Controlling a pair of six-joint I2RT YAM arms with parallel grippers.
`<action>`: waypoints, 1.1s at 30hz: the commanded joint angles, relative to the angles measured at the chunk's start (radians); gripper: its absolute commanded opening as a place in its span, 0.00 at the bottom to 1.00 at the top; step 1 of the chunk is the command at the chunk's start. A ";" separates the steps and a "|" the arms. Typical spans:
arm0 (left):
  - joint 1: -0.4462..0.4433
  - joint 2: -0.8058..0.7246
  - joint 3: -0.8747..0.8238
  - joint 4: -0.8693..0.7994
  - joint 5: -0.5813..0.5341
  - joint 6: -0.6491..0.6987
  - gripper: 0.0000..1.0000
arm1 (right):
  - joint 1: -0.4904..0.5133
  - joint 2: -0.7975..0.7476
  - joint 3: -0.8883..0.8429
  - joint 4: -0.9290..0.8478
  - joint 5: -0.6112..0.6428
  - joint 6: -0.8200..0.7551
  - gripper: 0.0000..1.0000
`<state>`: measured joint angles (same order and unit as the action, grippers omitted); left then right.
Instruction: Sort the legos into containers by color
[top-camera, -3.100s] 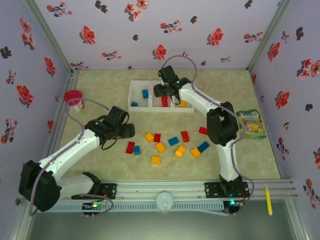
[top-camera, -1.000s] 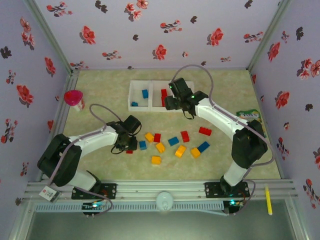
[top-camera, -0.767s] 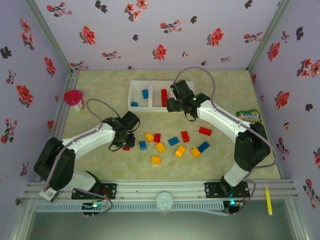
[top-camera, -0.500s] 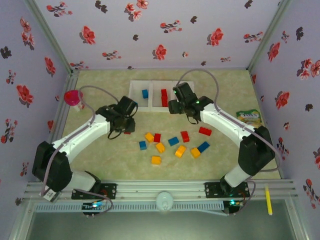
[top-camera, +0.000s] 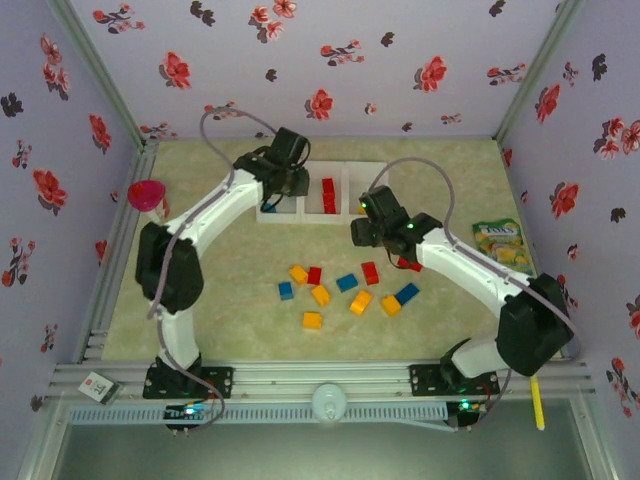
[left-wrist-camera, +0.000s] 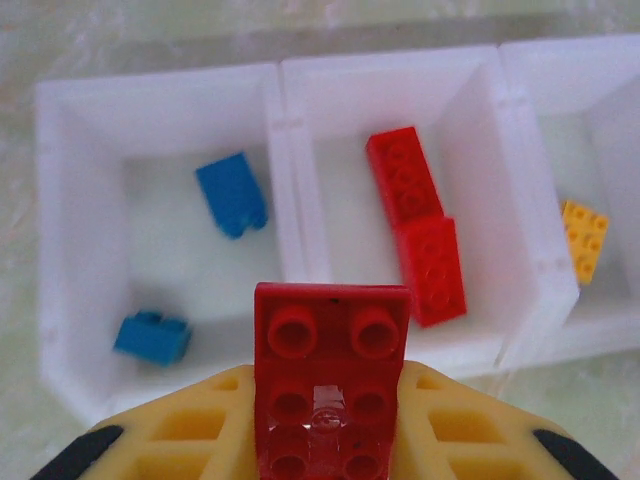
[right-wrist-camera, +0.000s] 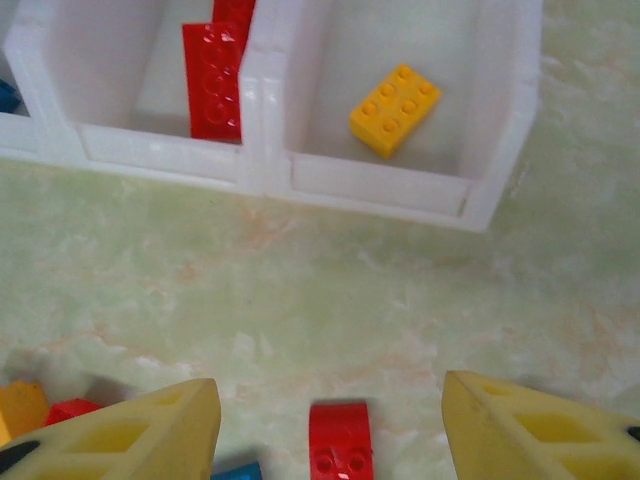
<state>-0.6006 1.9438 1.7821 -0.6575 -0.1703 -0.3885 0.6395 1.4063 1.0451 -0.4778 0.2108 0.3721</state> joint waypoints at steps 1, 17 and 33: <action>0.008 0.119 0.141 0.018 0.033 0.026 0.24 | -0.005 -0.052 -0.046 -0.015 0.032 0.046 0.61; 0.013 0.260 0.312 -0.028 0.053 0.043 0.53 | 0.006 -0.057 -0.172 -0.009 -0.003 0.105 0.60; 0.013 -0.326 -0.412 0.325 0.120 0.081 0.65 | 0.008 0.067 -0.201 0.070 -0.058 0.120 0.57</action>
<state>-0.5945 1.6829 1.4624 -0.4343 -0.0761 -0.3328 0.6418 1.4460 0.8494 -0.4339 0.1650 0.4740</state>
